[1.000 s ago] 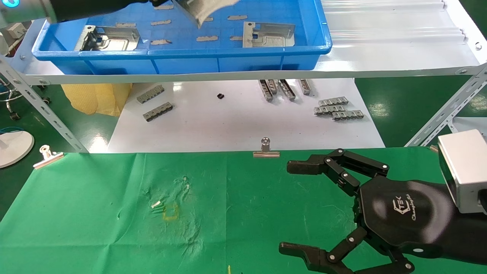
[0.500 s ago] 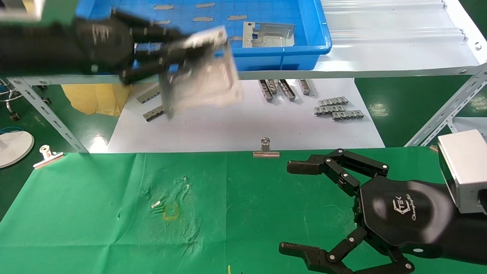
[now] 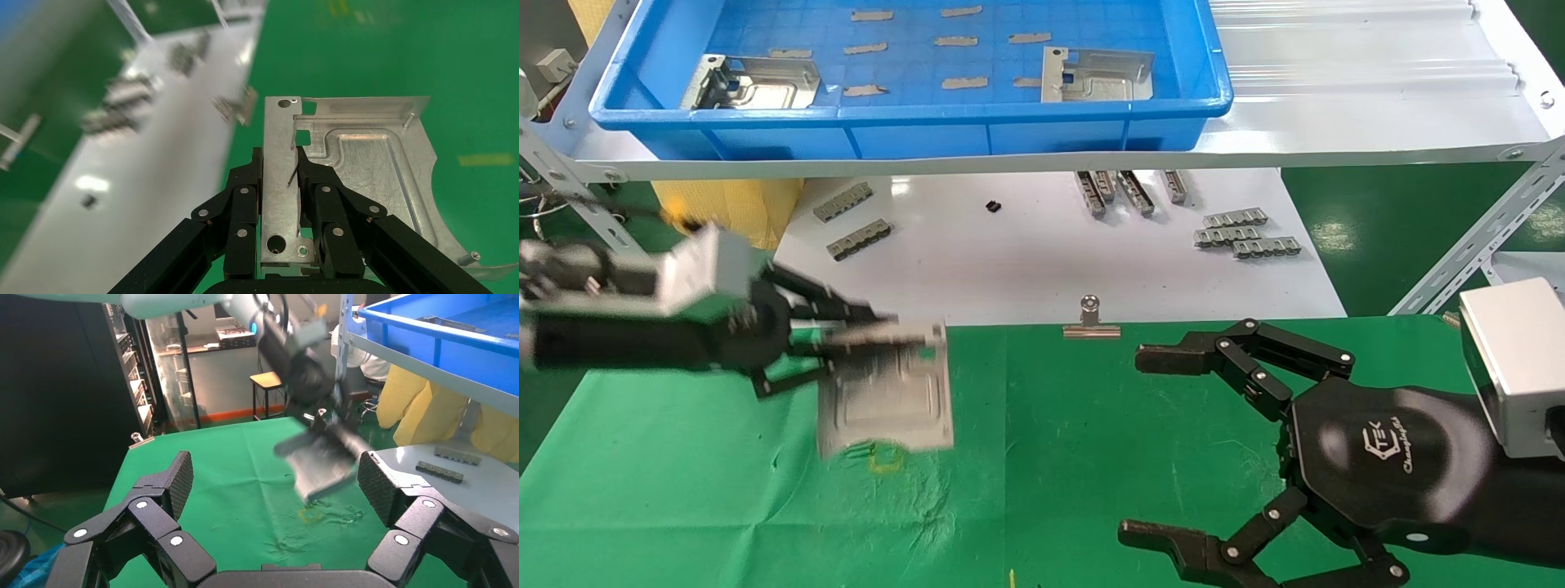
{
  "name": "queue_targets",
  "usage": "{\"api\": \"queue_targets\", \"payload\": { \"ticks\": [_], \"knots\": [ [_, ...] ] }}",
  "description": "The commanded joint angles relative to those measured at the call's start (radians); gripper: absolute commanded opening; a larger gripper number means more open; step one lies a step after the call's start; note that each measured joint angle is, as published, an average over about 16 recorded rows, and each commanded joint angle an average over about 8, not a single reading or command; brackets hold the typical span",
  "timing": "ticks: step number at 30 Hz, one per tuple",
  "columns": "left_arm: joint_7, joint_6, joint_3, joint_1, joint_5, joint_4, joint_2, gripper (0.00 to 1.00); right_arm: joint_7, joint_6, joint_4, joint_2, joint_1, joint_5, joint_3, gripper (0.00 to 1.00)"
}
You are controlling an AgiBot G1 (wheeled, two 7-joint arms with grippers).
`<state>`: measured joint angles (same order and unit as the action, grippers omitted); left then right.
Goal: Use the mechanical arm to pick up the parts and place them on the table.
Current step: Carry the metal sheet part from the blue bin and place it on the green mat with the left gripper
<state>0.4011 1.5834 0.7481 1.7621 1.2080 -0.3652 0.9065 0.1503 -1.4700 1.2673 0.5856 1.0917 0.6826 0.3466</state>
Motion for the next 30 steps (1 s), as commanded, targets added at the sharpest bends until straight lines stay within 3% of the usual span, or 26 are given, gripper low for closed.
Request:
{"api": "queue_targets", "payload": {
  "ticks": [1,13,14,20,22,30],
  "knots": [
    [0.020,-0.005,0.035,-0.018,0.015,0.008,0.006,0.00,0.000,0.000,0.000,0.000,0.000,0.000,0.000,1.00],
    [0.193,-0.059,0.098,-0.024,0.088,0.159,0.090,0.03,0.000,0.000,0.000,0.000,0.000,0.000,0.000,1.00],
    [0.201,-0.068,0.099,-0.024,0.091,0.172,0.094,0.08,0.000,0.000,0.000,0.000,0.000,0.000,0.000,1.00],
    [0.235,-0.118,0.092,-0.024,0.086,0.241,0.114,0.82,0.000,0.000,0.000,0.000,0.000,0.000,0.000,1.00],
    [0.247,-0.128,0.090,-0.026,0.083,0.256,0.119,0.99,0.000,0.000,0.000,0.000,0.000,0.000,0.000,1.00],
    [0.299,-0.118,0.089,-0.022,0.081,0.284,0.130,1.00,0.000,0.000,0.000,0.000,0.000,0.000,0.000,1.00]
  ]
}}
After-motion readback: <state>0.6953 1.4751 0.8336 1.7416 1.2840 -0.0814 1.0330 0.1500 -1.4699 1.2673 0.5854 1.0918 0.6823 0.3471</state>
